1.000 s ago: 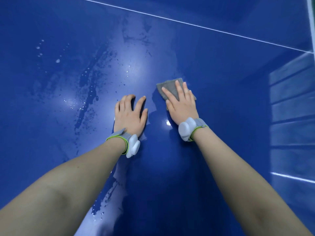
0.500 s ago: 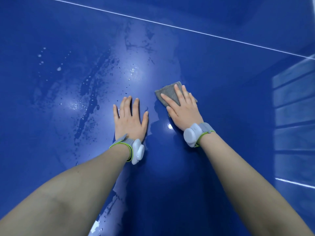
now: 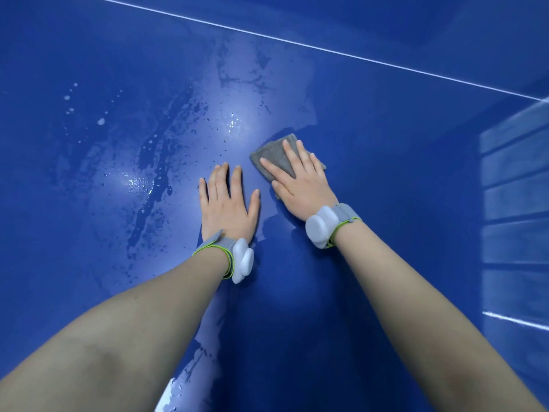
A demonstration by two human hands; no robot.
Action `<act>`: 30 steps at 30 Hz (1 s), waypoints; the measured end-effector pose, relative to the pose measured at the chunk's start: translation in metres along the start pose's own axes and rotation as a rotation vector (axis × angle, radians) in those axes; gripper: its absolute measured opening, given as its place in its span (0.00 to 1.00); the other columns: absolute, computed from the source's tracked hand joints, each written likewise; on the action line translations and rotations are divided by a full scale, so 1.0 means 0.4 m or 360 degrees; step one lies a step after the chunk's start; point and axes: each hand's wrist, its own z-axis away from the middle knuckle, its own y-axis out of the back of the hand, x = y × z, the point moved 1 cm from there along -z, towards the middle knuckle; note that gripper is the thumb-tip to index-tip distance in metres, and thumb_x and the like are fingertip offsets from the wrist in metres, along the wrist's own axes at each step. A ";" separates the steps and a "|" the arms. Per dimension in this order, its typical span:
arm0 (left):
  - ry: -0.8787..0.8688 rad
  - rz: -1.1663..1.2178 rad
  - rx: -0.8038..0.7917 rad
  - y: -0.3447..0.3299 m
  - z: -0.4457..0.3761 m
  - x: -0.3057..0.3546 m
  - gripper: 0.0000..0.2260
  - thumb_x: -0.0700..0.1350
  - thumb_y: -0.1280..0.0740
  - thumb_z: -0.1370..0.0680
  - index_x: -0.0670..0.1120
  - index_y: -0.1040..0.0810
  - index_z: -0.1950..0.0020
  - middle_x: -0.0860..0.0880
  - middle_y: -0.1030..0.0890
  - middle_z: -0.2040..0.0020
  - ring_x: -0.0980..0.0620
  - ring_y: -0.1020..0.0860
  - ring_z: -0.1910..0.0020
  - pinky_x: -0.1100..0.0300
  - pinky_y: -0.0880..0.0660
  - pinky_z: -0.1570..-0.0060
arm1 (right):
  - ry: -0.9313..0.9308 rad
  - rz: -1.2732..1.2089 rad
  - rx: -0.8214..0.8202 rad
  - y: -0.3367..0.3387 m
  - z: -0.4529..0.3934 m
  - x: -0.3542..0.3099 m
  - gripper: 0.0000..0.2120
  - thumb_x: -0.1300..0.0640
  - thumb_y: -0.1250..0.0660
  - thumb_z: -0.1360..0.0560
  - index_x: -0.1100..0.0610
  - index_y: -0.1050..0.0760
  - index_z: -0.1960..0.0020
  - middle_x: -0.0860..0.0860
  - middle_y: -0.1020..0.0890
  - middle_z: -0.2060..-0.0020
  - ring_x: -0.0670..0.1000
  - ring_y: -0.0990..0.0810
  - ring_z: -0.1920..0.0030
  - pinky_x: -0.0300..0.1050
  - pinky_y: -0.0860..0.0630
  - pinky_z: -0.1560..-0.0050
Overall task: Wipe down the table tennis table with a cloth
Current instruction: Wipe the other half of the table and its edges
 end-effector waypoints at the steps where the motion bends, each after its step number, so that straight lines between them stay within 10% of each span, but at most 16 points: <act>1: 0.0000 0.0002 -0.0003 0.001 0.000 0.001 0.30 0.59 0.56 0.24 0.43 0.38 0.28 0.43 0.39 0.27 0.46 0.45 0.26 0.51 0.58 0.27 | 0.0011 0.0012 -0.0016 0.009 -0.006 0.015 0.23 0.48 0.55 0.19 0.40 0.47 0.24 0.52 0.54 0.23 0.55 0.59 0.23 0.50 0.62 0.27; 9: -0.0012 0.0002 0.0012 -0.001 -0.010 0.000 0.29 0.58 0.55 0.23 0.43 0.37 0.28 0.43 0.38 0.28 0.46 0.45 0.27 0.52 0.59 0.28 | -0.0591 -0.0020 0.0082 0.036 -0.142 0.079 0.23 0.49 0.53 0.17 0.40 0.52 0.24 0.52 0.57 0.23 0.56 0.61 0.24 0.52 0.61 0.26; 18: 0.0002 0.0024 0.0037 -0.004 -0.009 0.004 0.28 0.57 0.52 0.23 0.42 0.34 0.31 0.42 0.34 0.30 0.44 0.40 0.28 0.50 0.55 0.28 | 0.0090 -0.0100 -0.0082 0.041 -0.093 0.042 0.22 0.52 0.50 0.17 0.39 0.46 0.25 0.49 0.55 0.23 0.52 0.60 0.23 0.48 0.63 0.27; 25: -0.0011 0.0036 0.0052 -0.007 -0.014 0.005 0.26 0.56 0.51 0.23 0.41 0.32 0.33 0.42 0.32 0.32 0.44 0.38 0.30 0.50 0.54 0.28 | -0.0682 -0.0302 0.0261 0.061 -0.209 0.119 0.25 0.54 0.47 0.19 0.53 0.49 0.23 0.50 0.50 0.23 0.51 0.56 0.23 0.48 0.58 0.26; 30: -0.0006 0.0015 0.0058 -0.007 -0.016 0.000 0.27 0.56 0.52 0.23 0.42 0.32 0.33 0.42 0.33 0.31 0.44 0.39 0.30 0.51 0.56 0.29 | -0.0504 -0.0227 0.0060 0.069 -0.242 0.061 0.23 0.53 0.49 0.18 0.52 0.45 0.24 0.51 0.54 0.22 0.53 0.58 0.23 0.50 0.58 0.26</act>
